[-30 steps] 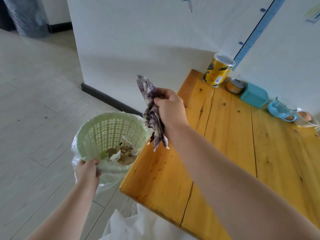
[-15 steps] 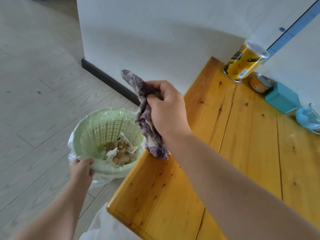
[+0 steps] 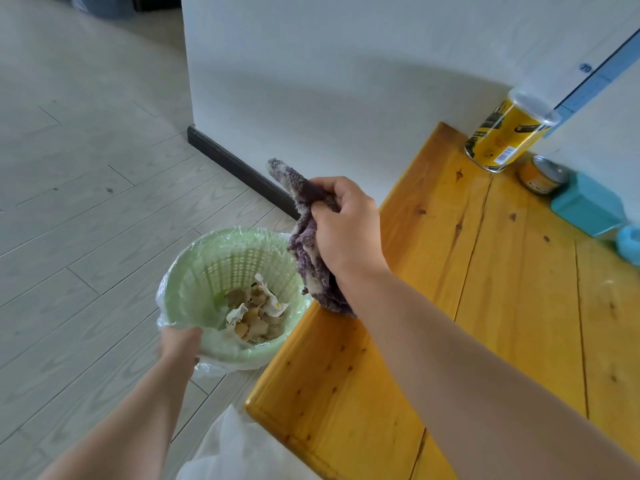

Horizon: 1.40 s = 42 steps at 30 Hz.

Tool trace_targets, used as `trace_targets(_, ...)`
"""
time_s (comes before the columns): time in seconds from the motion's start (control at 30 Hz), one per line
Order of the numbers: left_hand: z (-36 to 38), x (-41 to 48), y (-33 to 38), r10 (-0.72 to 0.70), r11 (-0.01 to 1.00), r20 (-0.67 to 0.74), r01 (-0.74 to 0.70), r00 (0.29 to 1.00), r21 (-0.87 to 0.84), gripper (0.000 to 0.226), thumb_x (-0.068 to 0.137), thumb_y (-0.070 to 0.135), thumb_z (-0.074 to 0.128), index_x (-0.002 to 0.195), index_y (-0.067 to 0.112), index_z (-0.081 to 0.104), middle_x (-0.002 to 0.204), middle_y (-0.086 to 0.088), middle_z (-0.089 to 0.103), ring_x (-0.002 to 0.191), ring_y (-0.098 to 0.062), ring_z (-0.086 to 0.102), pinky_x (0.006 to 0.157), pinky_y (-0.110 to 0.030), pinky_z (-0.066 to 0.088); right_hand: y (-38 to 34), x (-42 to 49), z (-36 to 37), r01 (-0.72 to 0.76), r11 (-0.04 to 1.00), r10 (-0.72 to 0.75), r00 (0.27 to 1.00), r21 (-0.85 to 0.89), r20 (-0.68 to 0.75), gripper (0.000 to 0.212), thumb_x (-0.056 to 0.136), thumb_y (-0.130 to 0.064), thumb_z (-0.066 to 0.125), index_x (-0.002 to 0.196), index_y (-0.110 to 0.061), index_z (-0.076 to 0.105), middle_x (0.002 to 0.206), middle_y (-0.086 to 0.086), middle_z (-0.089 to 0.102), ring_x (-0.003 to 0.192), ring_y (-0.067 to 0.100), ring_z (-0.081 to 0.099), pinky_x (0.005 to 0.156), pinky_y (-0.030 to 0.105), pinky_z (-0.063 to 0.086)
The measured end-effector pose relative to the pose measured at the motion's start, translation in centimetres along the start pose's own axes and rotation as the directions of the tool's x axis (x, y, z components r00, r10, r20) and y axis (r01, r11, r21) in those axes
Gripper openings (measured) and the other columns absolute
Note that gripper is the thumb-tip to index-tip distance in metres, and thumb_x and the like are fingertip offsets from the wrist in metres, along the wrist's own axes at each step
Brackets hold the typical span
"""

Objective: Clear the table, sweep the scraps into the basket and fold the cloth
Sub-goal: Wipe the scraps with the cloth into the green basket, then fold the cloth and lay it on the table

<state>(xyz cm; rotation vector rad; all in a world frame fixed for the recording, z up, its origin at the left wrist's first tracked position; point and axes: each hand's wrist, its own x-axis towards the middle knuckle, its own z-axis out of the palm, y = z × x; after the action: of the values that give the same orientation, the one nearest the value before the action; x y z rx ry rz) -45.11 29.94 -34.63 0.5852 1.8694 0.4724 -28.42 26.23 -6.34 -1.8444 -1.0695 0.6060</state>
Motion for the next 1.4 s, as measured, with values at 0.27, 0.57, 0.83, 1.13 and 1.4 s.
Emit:
trace_targets(0.27, -0.8, -7.3, 2.7, 0.357, 0.901, -0.082, -0.320, 0.930, 0.293, 0.063, 0.089, 0.028, 0.052, 0.140, 0.003, 0.025, 0.144, -0.021, 0.030, 0.132, -0.038, 0.029, 0.107, -0.050, 0.029, -0.7, -1.4, -0.4, 0.027, 0.999, -0.029, 0.998, -0.034, -0.050, 0.032, 0.090, -0.002, 0.044, 0.108, -0.022, 0.062, 0.082, -0.020, 0.055, 0.070, -0.003, 0.053, 0.058, 0.005, 0.044)
trace_targets(0.57, -4.2, -25.6, 13.6, 0.667, 0.737, 0.534, -0.354, 0.520, -0.576, 0.047, 0.096, 0.043, 0.031, 0.099, 0.010, 0.064, 0.083, 0.001, 0.071, 0.078, -0.012, 0.065, 0.081, -0.031, 0.051, -2.9, -4.5, -2.6, 0.100, 0.995, -0.098, 0.976, -0.001, -0.194, 0.031, 0.090, -0.003, 0.047, 0.109, -0.021, 0.062, 0.086, -0.019, 0.055, 0.084, 0.002, 0.053, 0.066, 0.003, 0.040)
trace_targets(0.83, -3.6, -33.1, 15.5, 0.512, 0.850, 0.783, -0.345, 0.354, -0.399, 0.039, 0.084, 0.035, 0.063, 0.111, 0.007, 0.064, 0.106, -0.016, 0.069, 0.098, -0.030, 0.067, 0.087, -0.038, 0.054, -4.2, -8.7, -7.8, 0.189, 0.977, -0.206, 0.956, -0.097, -0.207, 0.039, 0.085, -0.002, 0.052, 0.120, -0.019, 0.059, 0.099, -0.011, 0.058, 0.092, 0.003, 0.053, 0.066, -0.002, 0.042)
trace_targets(1.13, 0.3, -39.2, 12.6, 0.363, 0.928, 0.867, -0.220, 0.341, -0.302, 0.029, 0.079, 0.022, 0.064, 0.104, 0.008, 0.067, 0.105, -0.013, 0.070, 0.097, -0.030, 0.065, 0.091, -0.042, 0.049, 0.1, -11.6, -17.2, -0.222, 0.714, 0.502, 0.823, 0.664, -0.265, 0.063, 0.075, -0.040, 0.068, 0.131, -0.023, 0.044, 0.131, 0.001, 0.053, 0.115, 0.019, 0.051, 0.096, 0.040, 0.044)
trace_targets(1.4, 5.2, -45.0, 9.3, 0.344, 0.904, 0.911, -0.342, 0.226, -0.257, 0.022, 0.077, 0.019, 0.069, 0.097, 0.009, 0.069, 0.095, -0.012, 0.072, 0.091, -0.030, 0.067, 0.088, -0.042, 0.052, 4.4, -15.7, -23.6, -0.152, 0.603, 0.374, 0.921, 0.783, -0.110, 0.028, 0.087, -0.030, 0.060, 0.106, -0.010, 0.066, 0.103, 0.010, 0.072, 0.095, 0.027, 0.069, 0.083, 0.042, 0.053)
